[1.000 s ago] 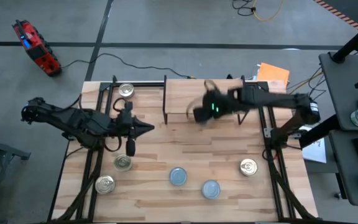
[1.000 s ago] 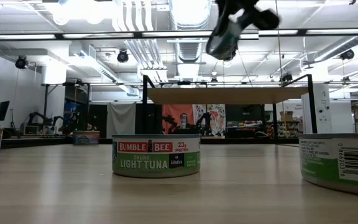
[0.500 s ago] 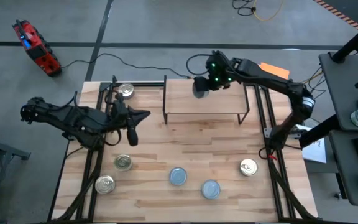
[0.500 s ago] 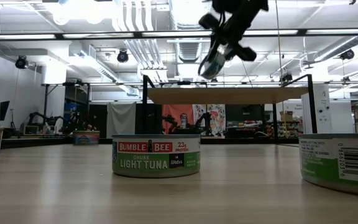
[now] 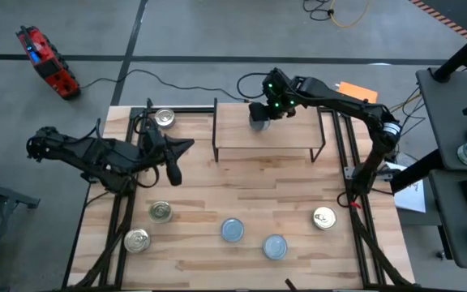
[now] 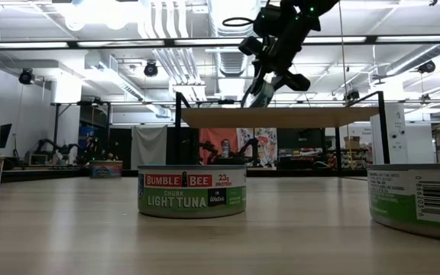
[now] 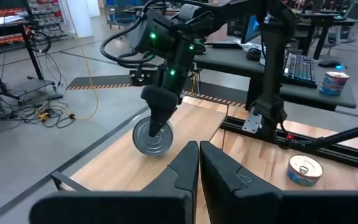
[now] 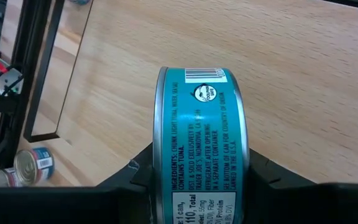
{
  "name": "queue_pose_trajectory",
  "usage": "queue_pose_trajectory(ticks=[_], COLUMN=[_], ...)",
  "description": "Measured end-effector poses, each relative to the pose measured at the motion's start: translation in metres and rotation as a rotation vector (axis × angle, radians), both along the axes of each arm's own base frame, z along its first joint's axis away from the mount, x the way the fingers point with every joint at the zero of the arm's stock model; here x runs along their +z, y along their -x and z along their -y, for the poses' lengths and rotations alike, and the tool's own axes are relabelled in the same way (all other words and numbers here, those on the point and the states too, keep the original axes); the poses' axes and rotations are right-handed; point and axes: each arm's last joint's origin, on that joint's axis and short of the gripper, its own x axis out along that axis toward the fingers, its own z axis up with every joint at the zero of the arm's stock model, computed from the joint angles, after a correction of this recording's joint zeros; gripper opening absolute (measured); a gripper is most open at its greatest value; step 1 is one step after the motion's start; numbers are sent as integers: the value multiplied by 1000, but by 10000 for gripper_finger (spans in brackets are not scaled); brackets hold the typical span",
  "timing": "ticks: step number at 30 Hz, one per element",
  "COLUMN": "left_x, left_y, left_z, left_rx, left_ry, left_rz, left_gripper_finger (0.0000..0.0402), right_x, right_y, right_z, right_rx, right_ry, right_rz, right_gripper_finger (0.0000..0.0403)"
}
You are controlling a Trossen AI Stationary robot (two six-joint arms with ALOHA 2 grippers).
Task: Stack canned seafood by type on shelf
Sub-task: Put the blue tuna can on the shelf
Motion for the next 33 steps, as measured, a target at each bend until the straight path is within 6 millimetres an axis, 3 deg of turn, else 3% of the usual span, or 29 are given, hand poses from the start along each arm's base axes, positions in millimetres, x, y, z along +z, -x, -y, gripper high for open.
queue_pose_trajectory(ticks=[10, 18, 26, 33], left_x=[0, 0, 0, 0], left_y=[-1, -1, -1, -1], left_z=[-5, -5, -5, -5], left_rx=[25, 25, 25, 24], left_ry=[0, 0, 0, -1], left_rz=[-1, -1, 0, 0], left_gripper_finger=[0, 0, 0, 0], right_x=[0, 2, 28, 61], right_y=[3, 12, 27, 16], right_z=[2, 2, -5, -7], right_rx=[-26, -43, -9, 148], right_ry=[24, 15, 47, 263], right_rz=[-23, -111, -236, -99], right_gripper_finger=[241, 276, 255, 169])
